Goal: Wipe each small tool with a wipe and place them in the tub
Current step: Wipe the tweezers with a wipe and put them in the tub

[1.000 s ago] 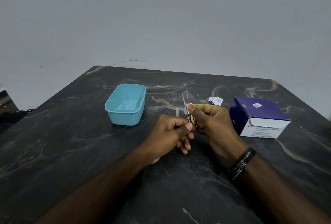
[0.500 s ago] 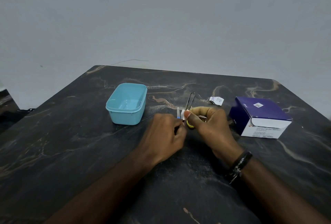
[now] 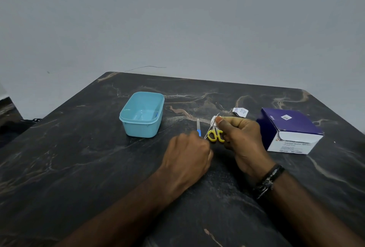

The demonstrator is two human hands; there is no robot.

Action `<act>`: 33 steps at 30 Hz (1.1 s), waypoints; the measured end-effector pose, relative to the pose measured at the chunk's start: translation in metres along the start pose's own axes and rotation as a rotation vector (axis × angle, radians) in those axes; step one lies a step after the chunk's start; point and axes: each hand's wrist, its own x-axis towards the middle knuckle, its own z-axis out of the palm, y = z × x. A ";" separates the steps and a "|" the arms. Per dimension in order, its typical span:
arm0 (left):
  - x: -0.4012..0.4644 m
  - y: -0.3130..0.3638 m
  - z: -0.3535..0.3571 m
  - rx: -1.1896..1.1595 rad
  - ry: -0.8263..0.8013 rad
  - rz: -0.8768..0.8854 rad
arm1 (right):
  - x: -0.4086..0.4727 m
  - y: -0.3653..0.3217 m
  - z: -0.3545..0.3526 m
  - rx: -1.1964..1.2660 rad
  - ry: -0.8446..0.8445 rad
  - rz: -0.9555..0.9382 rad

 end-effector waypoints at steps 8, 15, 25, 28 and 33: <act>0.001 -0.001 -0.001 0.029 -0.006 0.032 | 0.002 0.006 0.003 0.024 -0.025 0.023; 0.001 -0.001 0.002 -0.001 -0.033 0.086 | 0.010 -0.001 -0.010 0.065 0.086 -0.038; 0.001 -0.003 0.002 -0.033 -0.009 0.073 | 0.016 -0.006 -0.022 0.008 0.077 -0.082; 0.000 -0.003 0.003 -0.031 -0.005 0.077 | 0.014 -0.003 -0.018 -0.106 0.021 -0.079; 0.001 -0.004 0.004 -0.040 0.008 0.076 | 0.015 -0.003 -0.017 -0.126 0.053 -0.118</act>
